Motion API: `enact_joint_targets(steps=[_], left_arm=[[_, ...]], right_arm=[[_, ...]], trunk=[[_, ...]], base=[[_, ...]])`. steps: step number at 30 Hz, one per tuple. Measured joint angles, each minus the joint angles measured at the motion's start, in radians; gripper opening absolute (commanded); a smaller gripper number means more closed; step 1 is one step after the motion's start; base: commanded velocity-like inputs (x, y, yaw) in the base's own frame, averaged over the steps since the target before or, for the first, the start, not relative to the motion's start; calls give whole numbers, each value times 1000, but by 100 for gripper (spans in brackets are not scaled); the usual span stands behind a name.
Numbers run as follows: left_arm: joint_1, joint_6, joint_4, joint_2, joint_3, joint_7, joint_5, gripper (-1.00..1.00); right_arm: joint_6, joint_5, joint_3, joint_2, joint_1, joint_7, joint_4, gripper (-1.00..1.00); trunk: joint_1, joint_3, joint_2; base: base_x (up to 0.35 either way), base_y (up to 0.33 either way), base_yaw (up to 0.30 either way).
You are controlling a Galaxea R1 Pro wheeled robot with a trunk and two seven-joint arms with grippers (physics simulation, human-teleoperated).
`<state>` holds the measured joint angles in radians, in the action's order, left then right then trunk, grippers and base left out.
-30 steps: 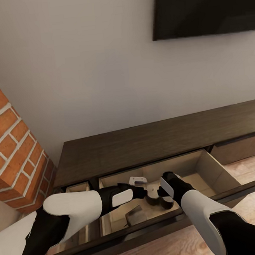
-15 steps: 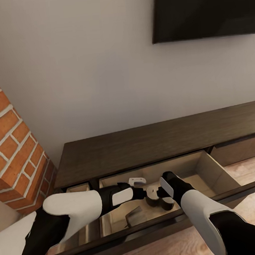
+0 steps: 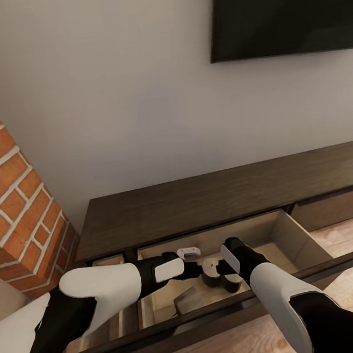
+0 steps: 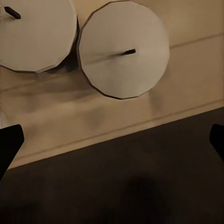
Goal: Place each of the two pumpkins and all three candles from the living room inside a cabinet in the living room (use any cabinet), then make sure every cabinet is closed, and position the cauldron so it is next to a table in the living room.
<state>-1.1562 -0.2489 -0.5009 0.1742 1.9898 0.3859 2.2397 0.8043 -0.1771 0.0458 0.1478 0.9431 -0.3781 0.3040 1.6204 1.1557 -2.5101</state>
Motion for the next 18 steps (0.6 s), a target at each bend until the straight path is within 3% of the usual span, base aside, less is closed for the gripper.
enact_joint_targets(steps=[3, 5, 8, 14, 18], left_arm=[[0, 0, -2, 0, -10, 20, 33, 100], [0, 0, -4, 0, -16, 42, 77, 100], [0, 1, -4, 0, -18, 64, 109, 100], [0, 1, -6, 0, -20, 81, 114, 100], [0, 1, -6, 0, -20, 83, 114, 100]], right_arm=[[2, 0, 0, 0, 0, 1, 0, 100], [3, 0, 0, 0, 0, 2, 0, 100], [4, 0, 0, 0, 0, 2, 0, 100], [17, -6, -4, -1, 0, 4, 0, 100], [34, -26, -5, 0, 0, 5, 0, 100]], trunk=[[0, 0, 0], [0, 0, 0], [-1, -12, 1], [-4, -35, 2], [-4, -35, 2]], base=[[0, 0, 0], [0, 0, 0], [0, 0, 0], [0, 0, 0], [0, 0, 0]])
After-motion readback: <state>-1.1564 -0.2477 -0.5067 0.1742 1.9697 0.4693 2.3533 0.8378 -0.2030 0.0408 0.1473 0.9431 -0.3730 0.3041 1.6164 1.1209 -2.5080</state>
